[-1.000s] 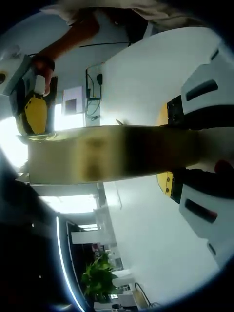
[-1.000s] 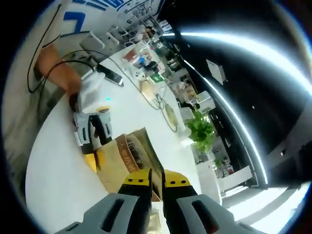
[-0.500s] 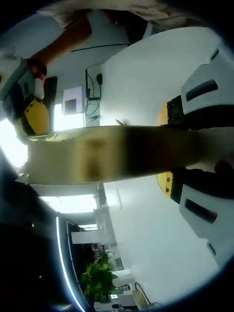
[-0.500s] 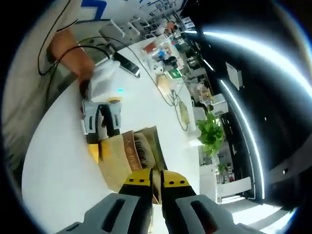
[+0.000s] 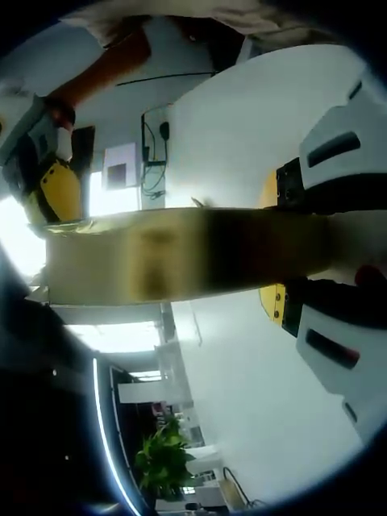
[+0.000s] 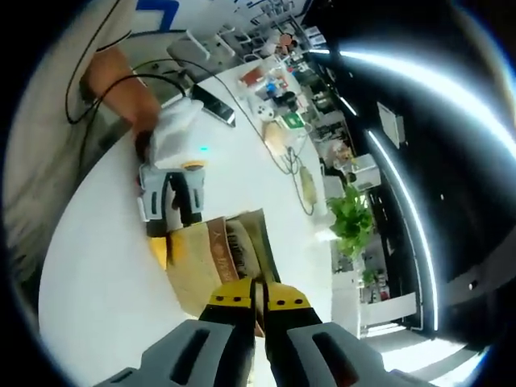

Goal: Extract single mask from mask box in order stack masks on table

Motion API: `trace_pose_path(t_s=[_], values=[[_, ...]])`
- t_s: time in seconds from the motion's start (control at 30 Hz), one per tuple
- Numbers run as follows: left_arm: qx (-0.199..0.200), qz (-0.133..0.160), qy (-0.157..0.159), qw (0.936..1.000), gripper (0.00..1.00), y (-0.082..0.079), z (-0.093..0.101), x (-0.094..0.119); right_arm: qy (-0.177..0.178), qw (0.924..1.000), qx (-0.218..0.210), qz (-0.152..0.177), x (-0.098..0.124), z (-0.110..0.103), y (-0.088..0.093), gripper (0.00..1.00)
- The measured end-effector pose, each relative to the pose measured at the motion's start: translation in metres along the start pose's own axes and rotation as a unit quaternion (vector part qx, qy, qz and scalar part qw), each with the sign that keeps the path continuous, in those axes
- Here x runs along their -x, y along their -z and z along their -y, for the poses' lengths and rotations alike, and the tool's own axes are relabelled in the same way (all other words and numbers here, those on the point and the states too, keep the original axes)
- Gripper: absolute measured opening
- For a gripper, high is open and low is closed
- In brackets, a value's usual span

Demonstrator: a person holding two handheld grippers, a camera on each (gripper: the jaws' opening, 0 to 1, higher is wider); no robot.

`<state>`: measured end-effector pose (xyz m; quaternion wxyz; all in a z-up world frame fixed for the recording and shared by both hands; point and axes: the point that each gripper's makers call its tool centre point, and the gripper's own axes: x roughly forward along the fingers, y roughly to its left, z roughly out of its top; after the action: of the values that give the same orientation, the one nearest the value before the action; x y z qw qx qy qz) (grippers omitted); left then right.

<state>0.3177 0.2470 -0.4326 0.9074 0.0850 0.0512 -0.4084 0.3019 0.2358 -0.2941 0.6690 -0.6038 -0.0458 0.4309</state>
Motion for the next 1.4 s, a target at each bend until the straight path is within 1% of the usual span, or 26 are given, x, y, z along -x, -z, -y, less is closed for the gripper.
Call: trace_pose_path(t_s=[0.3, 0.43, 0.5, 0.6, 0.77, 0.87, 0.97, 1.03, 1.07, 1.13, 1.2, 1.4], values=[[0.002, 0.000, 0.000, 1.0000, 0.21, 0.001, -0.001, 0.000, 0.003, 1.0000, 0.006, -0.006, 0.002, -0.001, 0.000, 0.00], [0.005, -0.001, 0.000, 1.0000, 0.21, 0.001, -0.002, 0.000, -0.007, 0.9999, 0.009, -0.009, 0.001, -0.007, 0.002, 0.00], [0.005, -0.001, 0.000, 1.0000, 0.21, 0.001, -0.002, 0.000, -0.010, 0.9997, 0.018, -0.011, -0.001, -0.010, 0.003, 0.00], [0.005, -0.001, -0.001, 1.0000, 0.21, 0.001, -0.002, 0.000, -0.007, 0.9997, 0.019, -0.009, -0.001, -0.007, 0.002, 0.00], [0.004, -0.001, -0.001, 1.0000, 0.21, 0.000, -0.001, 0.000, -0.005, 1.0000, 0.006, -0.004, 0.001, -0.002, 0.000, 0.00], [0.004, -0.001, -0.001, 1.0000, 0.21, 0.001, -0.003, 0.000, -0.014, 0.9999, -0.007, -0.006, -0.001, -0.005, 0.001, 0.00], [0.003, -0.001, -0.001, 1.0000, 0.21, 0.000, -0.001, 0.000, -0.015, 0.9996, -0.022, -0.005, -0.002, -0.006, 0.001, 0.00], [0.003, -0.001, -0.001, 1.0000, 0.21, 0.000, -0.001, 0.000, -0.018, 0.9994, -0.027, -0.007, -0.001, -0.011, 0.002, 0.00], [0.002, 0.000, -0.001, 1.0000, 0.21, 0.000, 0.000, 0.000, -0.021, 0.9993, -0.029, -0.008, -0.003, -0.009, 0.002, 0.00], [0.001, 0.000, -0.001, 1.0000, 0.21, 0.000, -0.001, 0.000, -0.027, 0.9991, -0.026, -0.019, -0.005, -0.010, 0.005, 0.00], [0.002, 0.000, -0.001, 1.0000, 0.21, 0.001, -0.002, 0.000, -0.041, 0.9984, -0.022, -0.033, -0.006, -0.015, 0.010, 0.00], [0.000, -0.001, -0.001, 1.0000, 0.21, 0.000, 0.000, 0.000, -0.056, 0.9972, -0.030, -0.039, -0.011, -0.011, 0.008, 0.00]])
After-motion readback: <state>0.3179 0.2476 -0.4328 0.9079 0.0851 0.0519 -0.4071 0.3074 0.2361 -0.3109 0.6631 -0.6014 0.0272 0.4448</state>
